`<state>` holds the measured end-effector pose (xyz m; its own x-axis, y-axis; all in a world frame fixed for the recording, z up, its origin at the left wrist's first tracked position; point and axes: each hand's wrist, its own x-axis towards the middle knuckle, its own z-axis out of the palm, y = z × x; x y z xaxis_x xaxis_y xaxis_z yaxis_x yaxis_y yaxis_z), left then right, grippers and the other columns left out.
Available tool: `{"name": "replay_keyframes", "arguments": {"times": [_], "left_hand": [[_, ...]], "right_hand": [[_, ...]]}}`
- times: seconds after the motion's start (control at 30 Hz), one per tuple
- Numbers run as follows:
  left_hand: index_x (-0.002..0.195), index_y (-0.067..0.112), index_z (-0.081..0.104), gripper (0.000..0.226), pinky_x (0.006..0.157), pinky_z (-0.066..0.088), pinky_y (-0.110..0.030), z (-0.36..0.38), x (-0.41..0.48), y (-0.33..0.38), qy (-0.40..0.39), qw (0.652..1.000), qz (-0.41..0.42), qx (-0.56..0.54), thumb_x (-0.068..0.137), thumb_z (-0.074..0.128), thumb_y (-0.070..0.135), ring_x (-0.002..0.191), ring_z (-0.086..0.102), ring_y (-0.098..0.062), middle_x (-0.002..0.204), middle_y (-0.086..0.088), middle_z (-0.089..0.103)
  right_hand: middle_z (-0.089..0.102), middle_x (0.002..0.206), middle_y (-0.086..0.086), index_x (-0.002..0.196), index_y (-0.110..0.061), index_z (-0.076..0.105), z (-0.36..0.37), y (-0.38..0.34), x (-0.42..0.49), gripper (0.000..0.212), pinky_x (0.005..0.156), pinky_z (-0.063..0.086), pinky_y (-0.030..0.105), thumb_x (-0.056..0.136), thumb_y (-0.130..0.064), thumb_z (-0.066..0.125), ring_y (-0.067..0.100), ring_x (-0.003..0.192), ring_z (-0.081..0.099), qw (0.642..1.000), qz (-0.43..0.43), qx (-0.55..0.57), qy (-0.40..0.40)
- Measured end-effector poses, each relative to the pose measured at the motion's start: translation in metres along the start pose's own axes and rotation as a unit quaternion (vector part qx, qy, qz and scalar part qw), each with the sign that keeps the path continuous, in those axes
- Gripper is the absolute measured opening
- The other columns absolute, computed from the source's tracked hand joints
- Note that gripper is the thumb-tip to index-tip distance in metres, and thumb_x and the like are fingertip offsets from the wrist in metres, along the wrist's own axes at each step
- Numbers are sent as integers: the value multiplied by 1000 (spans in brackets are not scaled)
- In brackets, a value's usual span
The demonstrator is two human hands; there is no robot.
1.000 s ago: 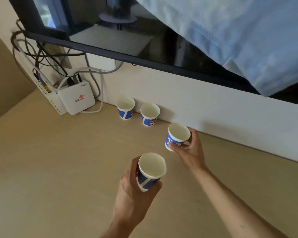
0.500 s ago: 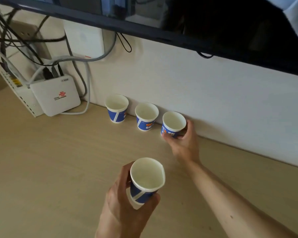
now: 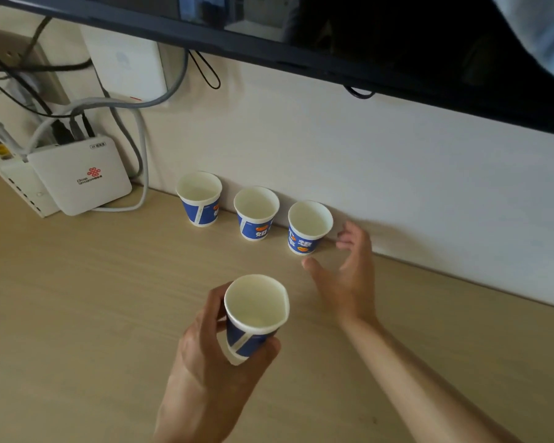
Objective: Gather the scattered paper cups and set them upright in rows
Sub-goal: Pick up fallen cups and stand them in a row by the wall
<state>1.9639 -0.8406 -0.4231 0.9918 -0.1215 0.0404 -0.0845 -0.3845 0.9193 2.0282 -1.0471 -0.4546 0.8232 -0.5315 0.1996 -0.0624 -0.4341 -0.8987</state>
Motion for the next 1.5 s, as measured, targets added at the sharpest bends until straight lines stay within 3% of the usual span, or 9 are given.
{"name": "replay_keyframes", "arguments": {"times": [0.13, 0.23, 0.3, 0.47, 0.67, 0.83, 1.13, 1.37, 1.5], "left_hand": [[108, 41, 58, 59, 67, 46, -6, 7, 7, 7, 3, 1000, -9, -13, 63, 90, 21, 88, 64, 3, 96, 29, 68], [107, 43, 58, 57, 70, 46, -12, 17, 13, 16, -20, 999, -24, -33, 63, 91, 28, 90, 63, 3, 96, 25, 68], [108, 42, 59, 57, 75, 48, -18, 26, 16, 22, -39, 998, -25, -47, 60, 88, 34, 93, 64, 4, 99, 25, 69], [108, 45, 58, 58, 72, 49, -12, 46, 18, 33, -71, 996, -14, -49, 55, 81, 38, 96, 64, 7, 103, 31, 68], [128, 42, 50, 78, 89, 50, -23, 49, 12, 32, -61, 998, -12, -30, 62, 91, 42, 111, 58, 7, 118, 25, 65], [123, 40, 54, 67, 91, 53, -31, 44, 3, 21, -56, 997, -38, -27, 67, 90, 33, 108, 61, 5, 115, 22, 66], [120, 40, 58, 57, 90, 54, -32, 38, 1, 15, -53, 996, -56, -33, 71, 87, 32, 106, 62, 5, 111, 22, 69], [119, 39, 58, 55, 89, 54, -31, 39, 0, 16, -58, 996, -55, -27, 73, 85, 30, 105, 62, 6, 112, 21, 69], [118, 39, 58, 54, 90, 54, -31, 40, -1, 19, -59, 997, -53, -24, 72, 85, 29, 105, 62, 5, 111, 20, 69]], "right_hand": [[67, 113, -14, 117, -29, 59, -42, -6, -38, 54, 85, 42, 20, 66, -21, 74, 14, 110, 62, 990, -62, 13, -128], [63, 127, -17, 128, -33, 55, -59, -13, -59, 67, 93, 42, 19, 66, -27, 79, 13, 123, 58, 953, -85, -14, -291], [62, 129, -21, 133, -39, 50, -62, -14, -66, 76, 93, 40, 13, 65, -33, 85, 7, 124, 55, 946, -74, -22, -314], [66, 110, -27, 126, -43, 54, -64, -14, -65, 68, 80, 41, 21, 63, -43, 80, 2, 101, 59, 967, -52, 5, -250], [70, 101, -22, 114, -41, 60, -68, 3, -41, 58, 75, 42, 19, 59, -39, 78, 1, 89, 62, 992, 1, 31, -120], [71, 104, -13, 111, -28, 59, -63, 22, -5, 52, 77, 47, 19, 70, -14, 86, 2, 95, 64, 997, 47, 17, -52], [68, 98, -18, 114, -22, 59, -50, 38, 17, 55, 65, 44, 3, 68, -11, 86, -16, 80, 60, 998, 64, -6, 11], [72, 111, -5, 120, -18, 60, -49, 37, 22, 60, 88, 56, 35, 67, -12, 87, 17, 101, 68, 996, 84, -24, 26], [72, 112, -4, 121, -16, 60, -49, 34, 20, 63, 89, 56, 37, 65, -13, 88, 17, 102, 68, 996, 84, -32, 18]]}}
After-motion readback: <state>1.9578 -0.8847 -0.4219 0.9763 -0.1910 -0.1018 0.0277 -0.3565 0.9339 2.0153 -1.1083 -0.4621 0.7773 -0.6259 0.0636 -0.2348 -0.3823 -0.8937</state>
